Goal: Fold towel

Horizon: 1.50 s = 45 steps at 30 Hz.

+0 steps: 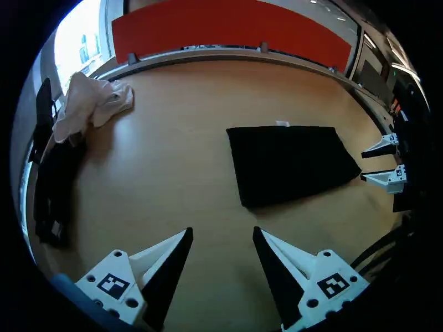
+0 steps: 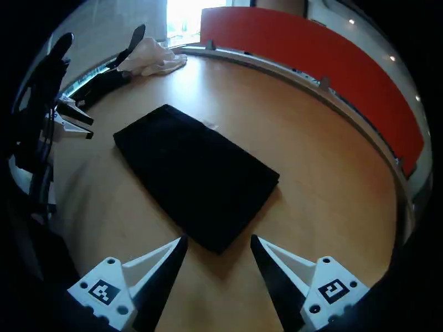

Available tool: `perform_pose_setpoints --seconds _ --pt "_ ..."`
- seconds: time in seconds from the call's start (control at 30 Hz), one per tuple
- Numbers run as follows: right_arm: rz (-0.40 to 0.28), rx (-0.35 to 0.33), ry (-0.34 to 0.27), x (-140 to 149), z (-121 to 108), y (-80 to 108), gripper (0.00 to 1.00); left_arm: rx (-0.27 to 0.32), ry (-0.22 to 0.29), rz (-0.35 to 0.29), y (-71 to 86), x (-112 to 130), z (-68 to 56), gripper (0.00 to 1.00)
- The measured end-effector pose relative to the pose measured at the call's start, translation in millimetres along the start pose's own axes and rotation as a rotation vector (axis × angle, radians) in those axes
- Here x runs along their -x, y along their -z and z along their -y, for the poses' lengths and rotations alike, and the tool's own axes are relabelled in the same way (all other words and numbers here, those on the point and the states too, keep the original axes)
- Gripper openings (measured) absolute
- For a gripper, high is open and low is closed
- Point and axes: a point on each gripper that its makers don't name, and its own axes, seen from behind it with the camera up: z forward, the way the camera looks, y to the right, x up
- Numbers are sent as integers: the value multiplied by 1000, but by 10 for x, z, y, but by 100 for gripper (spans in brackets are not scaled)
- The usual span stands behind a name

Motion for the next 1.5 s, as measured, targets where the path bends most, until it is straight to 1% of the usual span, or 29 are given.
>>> perform_pose_setpoints --seconds 0.07,0.13,0.27,0.4,0.53,0.67,0.87,1.03,1.2,1.5 --pt "9 -8 11 20 -1 -9 85 -3 7 1 26 32 9 80" --pt "15 -16 19 36 0 -15 81 -5 14 3 45 59 19 80" --pt "32 -38 24 73 12 -30 66 -11 26 5 82 101 43 80" --pt "51 -53 29 119 7 -47 54 -16 37 3 119 126 68 80" --pt "63 -63 40 146 0 -56 48 -20 44 5 145 147 93 80" --pt "72 -70 47 170 -9 -65 48 -26 49 7 167 169 117 80" --pt "79 -81 48 187 -7 -94 40 -30 54 9 190 196 133 80" --pt "84 -87 48 189 2 -119 24 -33 53 10 198 209 148 80" --pt "74 -83 51 149 2 -127 9 -34 51 11 198 207 158 80" --pt "50 -73 48 60 -13 -96 9 -35 49 11 187 199 177 80"
